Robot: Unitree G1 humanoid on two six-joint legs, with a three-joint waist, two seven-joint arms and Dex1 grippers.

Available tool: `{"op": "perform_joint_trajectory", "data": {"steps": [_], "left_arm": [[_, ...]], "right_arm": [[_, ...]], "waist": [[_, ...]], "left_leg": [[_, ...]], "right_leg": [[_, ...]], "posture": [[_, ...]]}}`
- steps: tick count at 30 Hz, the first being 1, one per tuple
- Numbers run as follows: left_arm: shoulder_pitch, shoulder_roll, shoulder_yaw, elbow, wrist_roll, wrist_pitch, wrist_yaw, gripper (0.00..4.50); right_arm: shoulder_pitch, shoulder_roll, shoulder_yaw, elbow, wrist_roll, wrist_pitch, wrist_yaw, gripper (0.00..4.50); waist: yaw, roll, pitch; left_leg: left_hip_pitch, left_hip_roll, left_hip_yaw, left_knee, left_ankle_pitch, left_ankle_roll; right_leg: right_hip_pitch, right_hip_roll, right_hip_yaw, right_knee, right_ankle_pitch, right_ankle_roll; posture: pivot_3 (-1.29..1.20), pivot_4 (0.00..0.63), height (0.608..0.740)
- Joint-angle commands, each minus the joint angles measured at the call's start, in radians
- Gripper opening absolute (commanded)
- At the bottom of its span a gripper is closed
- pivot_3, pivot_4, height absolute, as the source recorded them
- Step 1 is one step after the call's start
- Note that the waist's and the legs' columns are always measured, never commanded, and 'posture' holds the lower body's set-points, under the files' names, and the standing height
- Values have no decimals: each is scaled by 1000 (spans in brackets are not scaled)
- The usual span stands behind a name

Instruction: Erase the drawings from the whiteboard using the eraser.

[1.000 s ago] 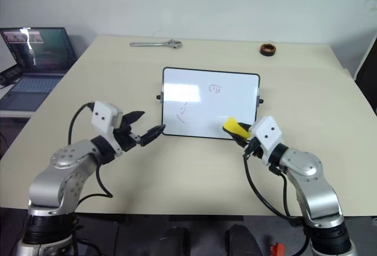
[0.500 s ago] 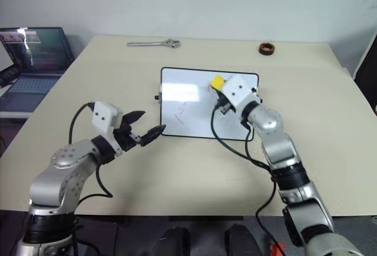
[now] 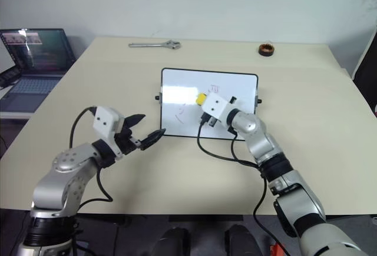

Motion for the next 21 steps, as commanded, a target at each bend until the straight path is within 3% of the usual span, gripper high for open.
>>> {"op": "perform_joint_trajectory", "data": {"steps": [1, 7, 16, 18, 21], "left_arm": [[-12, 0, -5, -12, 5, -21, -5, 4500], [-15, -3, -11, -27, 0, -10, 5, 4500], [-23, 1, -10, -43, -9, 10, 9, 4500], [-26, 1, -11, -52, -10, 19, 12, 4500], [-29, 2, -11, -65, -12, 33, 16, 4500]], "right_arm": [[-49, 2, -124, 87, 8, 67, -164, 1090], [-26, -3, -167, 108, 44, 127, -151, 1090], [85, -28, 4, -92, 22, 140, 115, 1090], [84, -11, -20, -107, 26, 104, 66, 1090], [37, 19, -120, -76, 28, 54, -124, 1090]], "waist": [[0, 0, 0], [12, -2, -1], [-2, -2, -3], [-9, -2, -2], [-12, -2, -2]], "left_leg": [[0, 0, 0, 0, 0, 0], [0, 0, -2, 1, 0, 0], [3, 0, -1, 0, 0, 0], [4, 0, 0, 0, 0, 0], [3, 0, -1, 0, 0, 0]], "right_leg": [[0, 0, 0, 0, 0, 0], [2, 0, -2, -1, 1, 0], [4, 0, -1, 0, 1, 0], [3, 1, 0, 0, 1, 0], [3, 1, 0, 0, 1, 0]], "posture": [[0, 150, 740], [0, 150, 740], [0, 150, 740], [0, 150, 740], [0, 150, 740]]}}
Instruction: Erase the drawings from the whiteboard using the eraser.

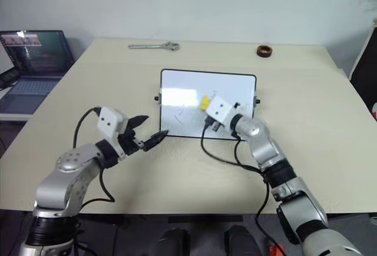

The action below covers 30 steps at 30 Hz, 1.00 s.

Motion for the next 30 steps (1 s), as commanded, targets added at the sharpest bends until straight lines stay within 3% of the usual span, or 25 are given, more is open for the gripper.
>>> {"op": "perform_joint_trajectory", "data": {"steps": [1, 7, 16, 19, 23, 30], "left_arm": [[-19, 5, 10, -52, -10, 9, 11, 4500], [-20, 6, 9, -62, -14, 20, 14, 4500], [-17, 1, 1, -48, -11, 5, 6, 4500], [-16, 1, -1, -50, -12, 6, 6, 4500], [-7, 1, 2, -46, -11, -1, 2, 4500], [2, -5, 1, -42, -10, -8, -4, 4500]], "right_arm": [[-54, 15, -127, 30, -3, -30, -188, 1090], [-69, 1, -131, 93, -31, 0, -232, 1090], [52, -75, 52, -47, -84, 67, 58, 1090], [47, -58, 20, -59, -82, 67, 4, 1090], [-43, -18, -139, -4, -69, -13, -278, 1090], [-21, -33, -98, 64, -78, 54, -191, 1089]], "waist": [[0, 0, 0], [7, 0, 0], [5, -1, 0], [0, -1, 0], [0, 0, 1], [11, 0, 0]], "left_leg": [[-1, 0, 0, 0, 0, 0], [-5, 0, 0, 0, 0, 0], [0, 0, 0, 0, 0, 0], [1, 0, 0, 0, 0, 0], [-1, 0, 0, 0, 0, 0], [-6, 0, 0, -1, 0, 0]], "right_leg": [[0, 0, 0, 0, 0, 0], [-3, -1, 0, -2, 0, 0], [1, -1, 0, -1, 0, 0], [1, 0, 0, -1, 0, 0], [-1, 0, 0, 0, 0, 0], [-4, -1, 0, -4, 0, 0]], "posture": [[0, 150, 740], [0, 150, 740], [0, 150, 740], [0, 150, 740], [0, 150, 740], [0, 150, 740]]}}
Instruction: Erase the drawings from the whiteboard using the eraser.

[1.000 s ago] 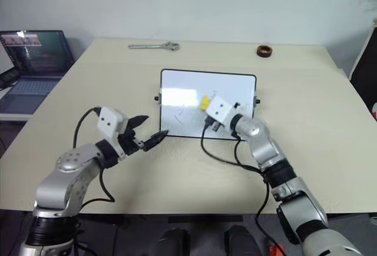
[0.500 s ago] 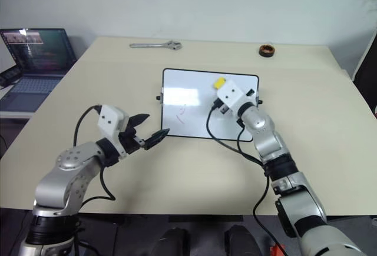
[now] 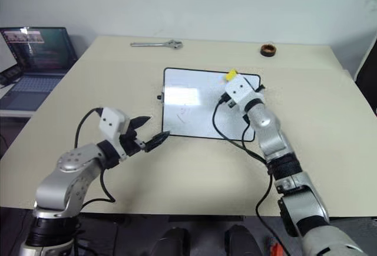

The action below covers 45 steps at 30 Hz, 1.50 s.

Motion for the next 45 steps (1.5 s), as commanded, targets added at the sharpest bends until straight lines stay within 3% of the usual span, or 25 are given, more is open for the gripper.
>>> {"op": "perform_joint_trajectory", "data": {"steps": [1, 9, 14, 17, 27, 33, 38, 45], "left_arm": [[-8, -4, 7, -26, -5, -25, -2, 4500], [-10, -6, 5, -25, -2, -24, -2, 4500], [-8, -4, 9, -22, -4, -24, -4, 4500], [-5, -3, 11, -20, -4, -27, -7, 4500], [35, 17, 69, -14, -2, -32, 7, 4500], [48, 17, 186, 23, -31, -39, 32, 4500], [79, 0, 234, -10, -45, -48, 58, 4500], [159, 52, 245, -24, -22, -80, 24, 4500]], "right_arm": [[47, -9, 53, 19, -6, 58, 103, 1089], [111, -71, 185, -116, -74, 44, 270, 1089], [38, -19, 20, -110, -33, 11, 31, 1089], [22, -1, -14, -96, -8, 14, 7, 1089], [148, 14, 78, -230, 26, 47, 208, 1089], [238, 6, -43, -478, 268, 121, 344, 1088], [399, -85, -93, -707, 478, 270, 505, 1088], [540, -202, -96, -820, 568, 337, 577, 1087]], "waist": [[-2, 0, 0], [-9, 0, 0], [-10, 0, 0], [-9, 0, 0], [-14, 0, 0], [-10, 1, 2], [3, 1, 2], [3, 1, 2]], "left_leg": [[0, 0, 0, 0, 0, 0], [6, 0, 0, 0, 0, 0], [5, 0, 0, 1, 0, 0], [0, 0, -1, 1, 0, 0], [-1, 3, 0, -1, 0, 0], [-1, 3, -1, -1, 0, 0], [-2, 3, -2, -2, -1, 0], [-1, 4, -1, -1, -1, 0]], "right_leg": [[0, 0, 0, 0, 0, 0], [4, 1, 0, 3, 0, 0], [3, 1, 0, 3, 0, 0], [0, 1, 0, 3, 0, 0], [-1, 0, 0, -2, 0, 0], [-1, 0, -1, -1, 0, 0], [0, 0, -2, -6, 0, 0], [1, 0, -1, -5, 0, 0]], "posture": [[0, 150, 740], [0, 150, 740], [0, 150, 740], [0, 150, 740], [0, 150, 740], [0, 150, 740], [0, 150, 740], [0, 150, 740]]}}
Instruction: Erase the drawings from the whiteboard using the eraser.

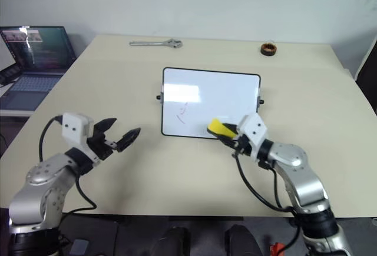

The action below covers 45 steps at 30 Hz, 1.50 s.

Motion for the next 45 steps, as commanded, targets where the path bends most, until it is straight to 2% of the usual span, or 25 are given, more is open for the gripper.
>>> {"op": "perform_joint_trajectory", "data": {"steps": [1, 4, 7, 13, 17, 21, 25, 31, 33, 36, 38, 43, 45], "left_arm": [[33, 35, 36, -26, 18, -44, -14, 4500], [46, 48, 36, -19, 25, -55, -12, 4500], [36, 49, 37, -15, 19, -54, -9, 4500], [22, 36, 7, -29, 22, -59, -8, 4500], [23, 59, 0, -37, -10, -37, -59, 4500], [15, 80, -11, -31, -18, -30, -91, 4500], [24, 92, -28, -43, -14, -26, -111, 4500], [37, 94, -28, -29, -7, -43, -124, 4500], [46, 94, -25, -14, -4, -59, -135, 4500], [53, 94, -26, 8, 1, -81, -150, 4500], [54, 92, -30, 22, 4, -93, -159, 4500], [54, 86, -43, 50, 11, -120, -172, 4500], [55, 83, -45, 57, 13, -126, -177, 4500]], "right_arm": [[20, -25, 2, -51, 12, -2, 11, 1087], [6, -29, 33, -36, -17, -17, 3, 1087], [-70, 15, 75, 27, -62, -45, -40, 1087], [-344, 163, 224, 406, -365, -254, -272, 1087], [-523, 260, 241, 640, -430, -328, -354, 1087], [-634, 299, 257, 854, -476, -415, -377, 1087], [-634, 294, 341, 970, -534, -465, -285, 1087], [-574, 237, 424, 948, -595, -448, -149, 1087], [-578, 231, 427, 931, -612, -477, -166, 1086], [-629, 283, 328, 954, -598, -527, -372, 1086], [-666, 313, 277, 971, -574, -540, -449, 1086], [-707, 351, 304, 1062, -598, -520, -423, 1085], [-711, 364, 346, 1100, -621, -513, -368, 1085]], "waist": [[-2, 0, 0], [-1, 0, 0], [-2, 0, 0], [-4, 0, 0], [-2, 0, 0], [0, 0, 0], [0, 0, 0], [-2, 0, 0], [-2, 0, 0], [-2, 0, 0], [-2, 0, 0], [-3, 0, 0], [-4, 0, 0]], "left_leg": [[0, 0, 0, 0, 0, 0], [0, 0, 1, 0, 0, 0], [0, 0, 1, 0, 0, 0], [1, -2, 1, 0, 0, 0], [-1, -1, 1, 0, 0, -1], [-1, 0, 1, 0, 0, -1], [-1, 0, 1, 0, 0, -1], [2, 1, 1, 1, 0, -1], [5, 0, 1, 1, 0, -1], [5, 0, 1, 1, 0, -1], [5, 1, 1, 1, 1, -1], [3, 2, 1, 1, 0, -1], [2, 2, 2, 0, 0, -1]], "right_leg": [[0, 0, 0, 0, 0, 0], [0, 0, 1, 0, 0, 0], [0, 0, 0, 0, 0, 0], [-1, 1, 0, 1, 0, 0], [-3, 0, 0, 1, 0, 0], [-2, 0, 0, 0, 0, 0], [-1, 0, 0, 0, 0, 0], [0, 0, 0, 5, 0, 0], [1, 0, 1, 7, 0, 0], [1, 0, 0, 8, 0, -1], [0, 2, 1, 9, 1, -2], [-1, 2, 1, 7, 1, -2], [-2, 2, 1, 6, 1, -3]], "posture": [[0, 150, 740], [0, 150, 740], [0, 150, 740], [0, 150, 740], [0, 150, 740], [0, 150, 740], [0, 150, 740], [0, 150, 740], [0, 150, 740], [0, 150, 740], [0, 150, 740], [0, 150, 740], [0, 150, 740]]}}
